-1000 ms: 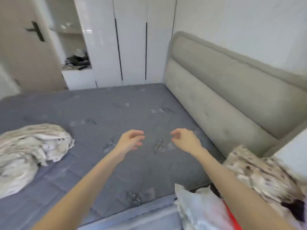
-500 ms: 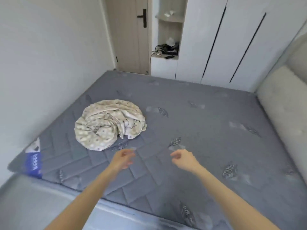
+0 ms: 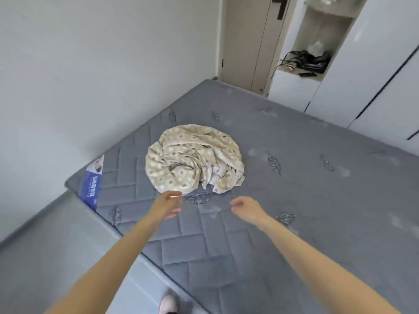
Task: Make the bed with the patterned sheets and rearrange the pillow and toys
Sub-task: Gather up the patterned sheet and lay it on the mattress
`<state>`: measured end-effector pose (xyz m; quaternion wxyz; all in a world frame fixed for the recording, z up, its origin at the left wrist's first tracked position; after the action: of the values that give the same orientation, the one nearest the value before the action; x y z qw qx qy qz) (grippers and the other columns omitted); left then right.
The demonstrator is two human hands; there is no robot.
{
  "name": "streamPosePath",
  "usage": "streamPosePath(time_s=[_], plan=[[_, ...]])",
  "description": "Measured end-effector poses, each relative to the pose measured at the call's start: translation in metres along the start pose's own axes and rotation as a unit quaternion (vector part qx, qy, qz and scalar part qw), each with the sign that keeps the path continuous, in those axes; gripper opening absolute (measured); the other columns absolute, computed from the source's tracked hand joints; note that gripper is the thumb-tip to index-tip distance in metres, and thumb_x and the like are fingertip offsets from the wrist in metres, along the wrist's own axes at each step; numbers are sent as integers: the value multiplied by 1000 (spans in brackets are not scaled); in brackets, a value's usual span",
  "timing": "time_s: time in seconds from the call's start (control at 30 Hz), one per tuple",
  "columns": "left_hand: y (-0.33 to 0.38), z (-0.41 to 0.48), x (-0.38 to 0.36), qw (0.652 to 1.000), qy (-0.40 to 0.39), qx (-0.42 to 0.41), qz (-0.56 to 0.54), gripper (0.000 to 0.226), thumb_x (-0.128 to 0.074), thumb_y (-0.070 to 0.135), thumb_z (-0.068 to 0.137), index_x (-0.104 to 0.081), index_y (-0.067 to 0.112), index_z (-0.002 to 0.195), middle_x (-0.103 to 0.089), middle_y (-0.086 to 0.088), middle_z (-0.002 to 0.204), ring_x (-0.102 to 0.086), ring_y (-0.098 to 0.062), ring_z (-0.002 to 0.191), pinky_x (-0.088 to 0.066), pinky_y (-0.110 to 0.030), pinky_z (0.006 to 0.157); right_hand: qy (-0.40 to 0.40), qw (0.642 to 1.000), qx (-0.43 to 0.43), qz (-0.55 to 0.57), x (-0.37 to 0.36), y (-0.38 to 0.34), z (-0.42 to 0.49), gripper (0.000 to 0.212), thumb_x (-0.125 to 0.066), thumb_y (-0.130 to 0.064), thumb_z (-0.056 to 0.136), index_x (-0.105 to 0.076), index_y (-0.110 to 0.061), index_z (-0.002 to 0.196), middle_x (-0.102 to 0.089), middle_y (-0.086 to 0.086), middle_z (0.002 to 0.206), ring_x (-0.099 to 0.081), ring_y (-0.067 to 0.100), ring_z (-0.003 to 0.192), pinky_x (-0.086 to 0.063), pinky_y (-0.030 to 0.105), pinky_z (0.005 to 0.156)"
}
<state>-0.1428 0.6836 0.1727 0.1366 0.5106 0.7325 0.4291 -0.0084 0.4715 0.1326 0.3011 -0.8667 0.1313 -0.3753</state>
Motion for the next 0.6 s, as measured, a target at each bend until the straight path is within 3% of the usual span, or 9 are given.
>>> streamPosePath(time_s=[0.1, 0.23, 0.4, 0.5, 0.6], plan=[[16, 36, 12, 1000, 2, 5, -17, 25, -56, 13, 92, -59, 16, 117, -65, -5, 114, -63, -20, 90, -48, -33, 87, -12, 1000, 3, 3, -10, -22, 43, 38, -53, -14, 91, -59, -17, 128, -59, -1, 130, -52, 15, 122, -36, 19, 91], [40, 99, 31, 1000, -30, -1, 1, 25, -54, 13, 93, -57, 16, 117, -65, -3, 113, -64, -20, 92, -49, -27, 78, 22, 999, 0, 27, -22, -58, 113, 39, -53, -16, 93, -55, -14, 131, -53, 2, 137, -48, 18, 126, -36, 21, 91], [69, 194, 52, 997, -71, -2, 37, 23, -55, 13, 92, -59, 17, 115, -66, -1, 107, -64, -18, 90, -49, -32, 87, 55, 987, -70, 133, -33, -94, 214, 46, -52, -9, 90, -47, -11, 136, -50, 5, 137, -50, 23, 118, -43, 29, 86], [80, 250, 59, 994, -95, 4, 57, 15, -56, 15, 92, -61, 22, 104, -66, 3, 100, -64, -12, 79, -51, -27, 79, 52, 970, -123, 201, -40, -104, 271, 56, -57, -15, 90, -38, -18, 143, -47, 4, 136, -49, 23, 108, -46, 38, 87], [87, 291, 65, 993, -93, 20, 68, 20, -60, 17, 91, -61, 19, 110, -65, -2, 102, -63, -10, 76, -50, -24, 73, 52, 965, -140, 216, -43, -104, 312, 57, -51, -14, 93, -32, -17, 146, -44, 7, 140, -47, 23, 109, -41, 36, 83]])
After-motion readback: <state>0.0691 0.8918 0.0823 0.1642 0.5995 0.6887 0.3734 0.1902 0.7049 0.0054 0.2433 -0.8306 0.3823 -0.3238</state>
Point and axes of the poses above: each hand's wrist, its own z-axis towards the middle knuckle, its own x-axis out of the back of the hand, y = z × x, the point moved 4 cm from there along z, towards the middle knuckle
